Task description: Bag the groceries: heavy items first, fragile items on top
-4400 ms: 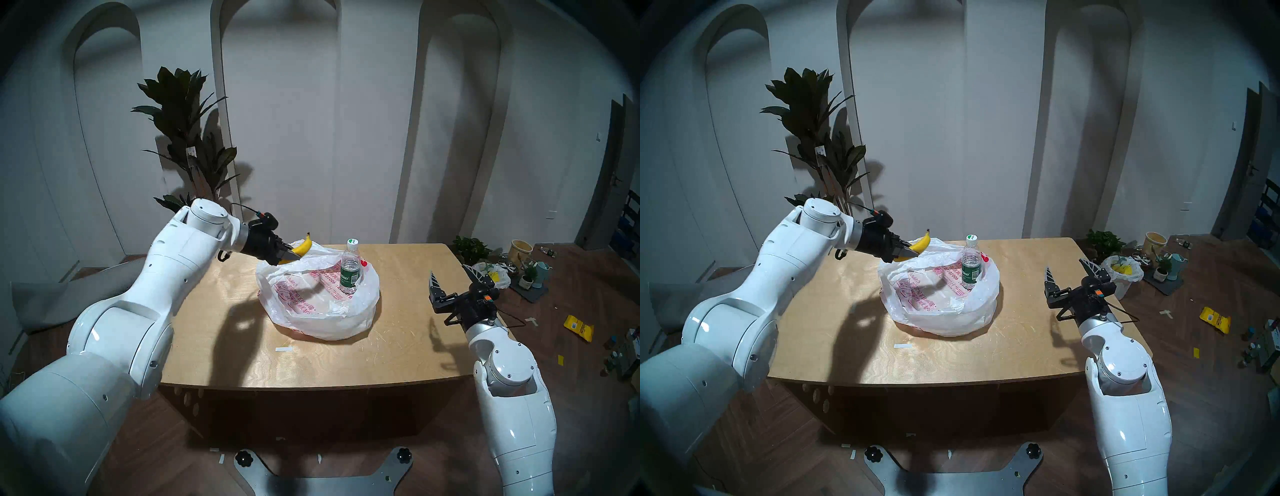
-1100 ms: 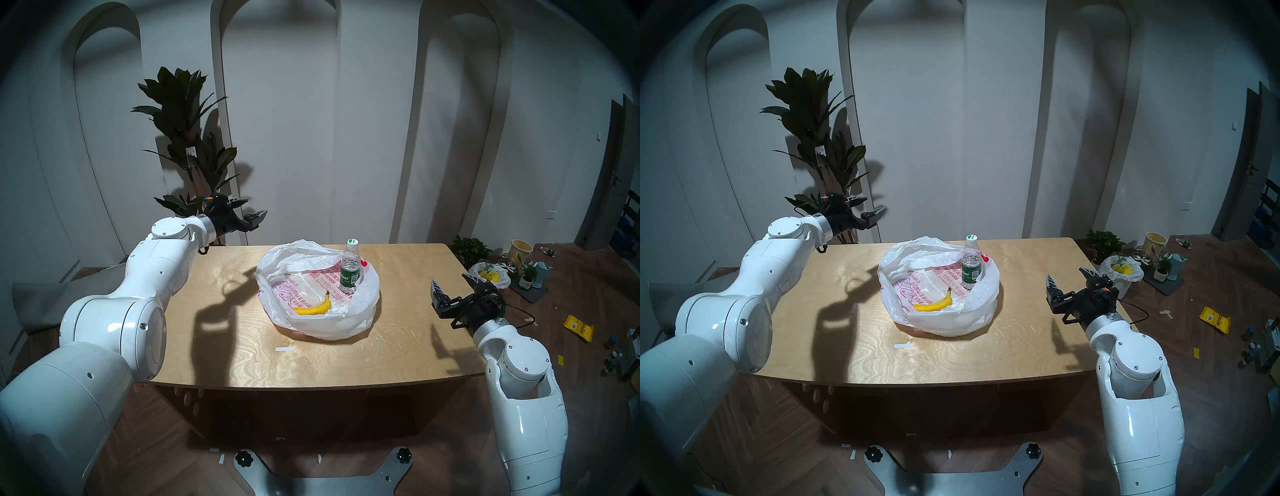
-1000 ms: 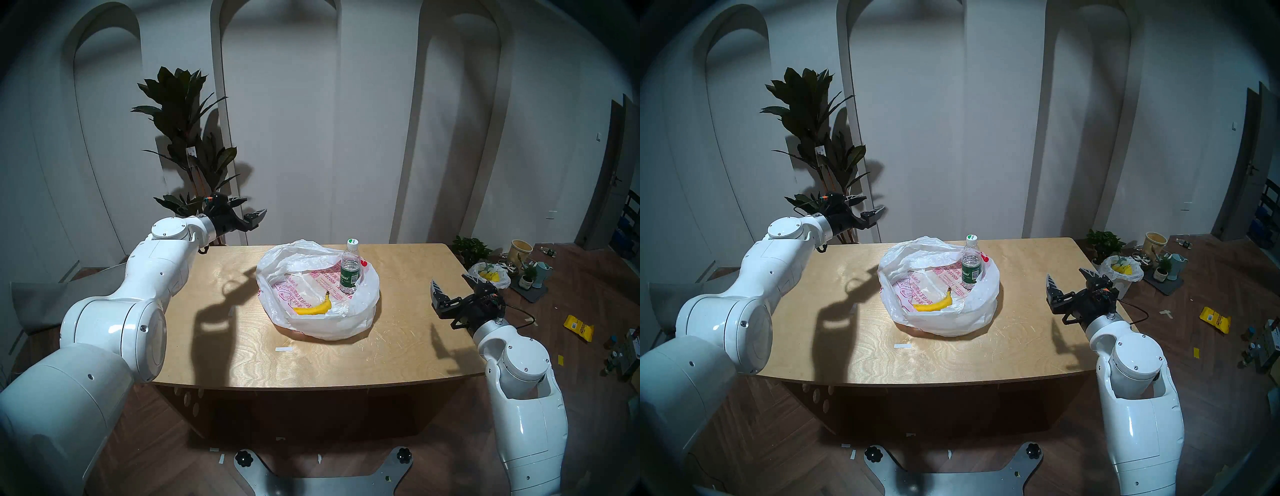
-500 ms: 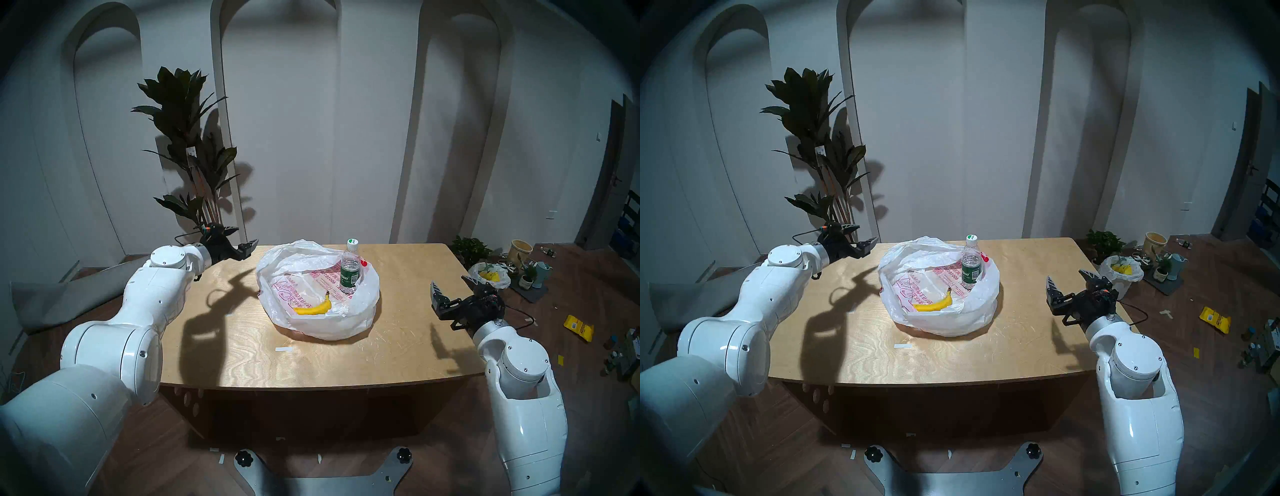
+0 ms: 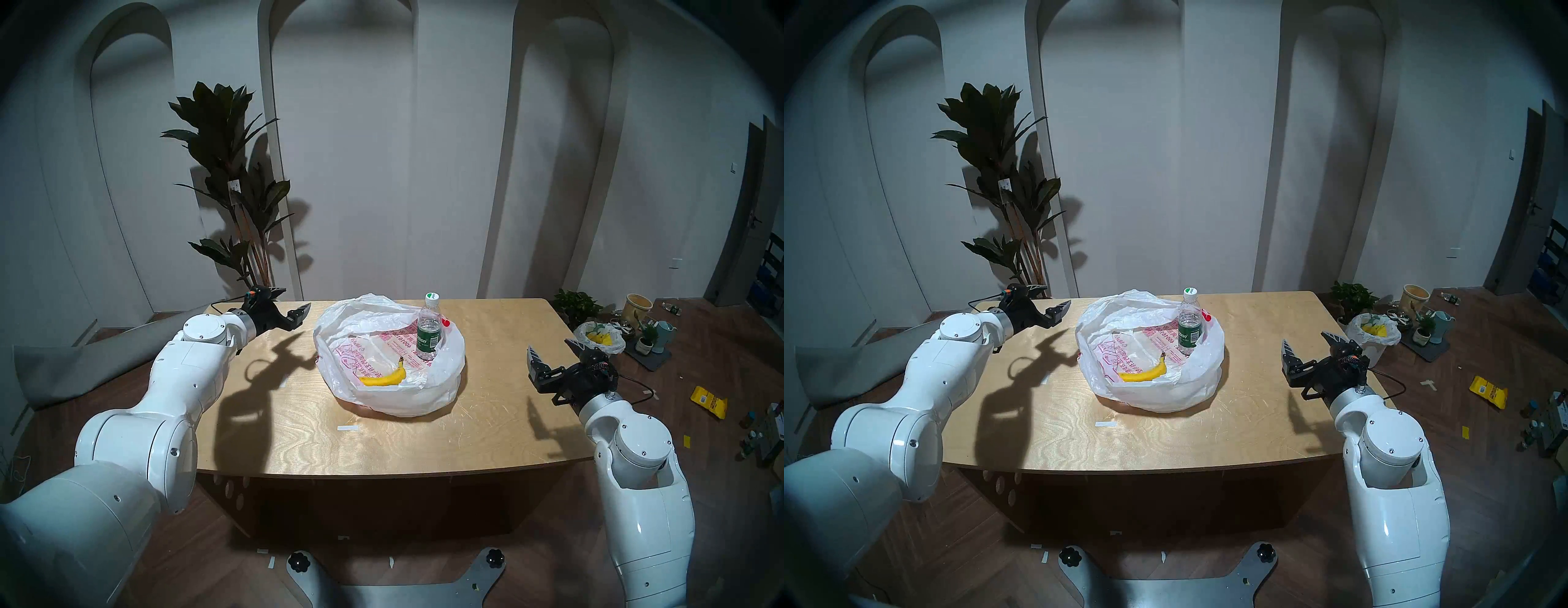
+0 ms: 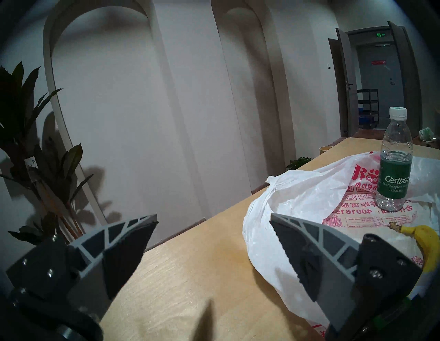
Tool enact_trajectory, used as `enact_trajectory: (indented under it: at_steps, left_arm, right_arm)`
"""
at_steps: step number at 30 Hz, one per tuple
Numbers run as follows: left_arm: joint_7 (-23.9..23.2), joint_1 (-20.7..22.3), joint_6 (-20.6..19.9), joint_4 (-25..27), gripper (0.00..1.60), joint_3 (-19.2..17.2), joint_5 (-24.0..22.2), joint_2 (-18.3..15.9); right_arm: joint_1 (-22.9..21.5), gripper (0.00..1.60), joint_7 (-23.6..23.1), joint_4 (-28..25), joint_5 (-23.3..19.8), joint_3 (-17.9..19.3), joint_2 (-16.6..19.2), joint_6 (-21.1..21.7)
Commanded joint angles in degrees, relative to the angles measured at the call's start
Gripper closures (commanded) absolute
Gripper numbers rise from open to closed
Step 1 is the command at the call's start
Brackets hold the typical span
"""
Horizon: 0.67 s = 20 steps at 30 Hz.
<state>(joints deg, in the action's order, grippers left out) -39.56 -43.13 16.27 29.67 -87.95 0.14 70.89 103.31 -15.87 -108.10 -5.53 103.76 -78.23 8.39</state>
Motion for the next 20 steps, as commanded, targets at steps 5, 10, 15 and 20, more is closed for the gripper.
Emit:
enact_trajectory:
  at_steps: [5, 10, 15, 20]
  left_arm:
    - [0.2, 1.3, 2.1, 5.0, 0.00, -2.1, -2.3, 0.9]
    - [0.6, 1.5, 2.9, 6.9, 0.00, -3.2, -3.2, 0.8]
    - [0.7, 1.1, 3.3, 8.2, 0.00, -3.8, -3.8, 1.1]
    - [0.9, 0.7, 4.0, 10.1, 0.00, -4.7, -4.7, 1.5]
  right_arm:
    - [-0.6, 0.00, -0.1, -0.7, -0.1, 0.0, 0.1, -0.3]
    - [-0.7, 0.00, -0.1, -0.5, -0.2, 0.0, 0.1, -0.3]
    - [-0.7, 0.00, -0.2, -0.4, -0.2, 0.0, 0.1, -0.3]
    - [-0.7, 0.00, -0.2, -0.4, -0.3, -0.1, 0.1, -0.3]
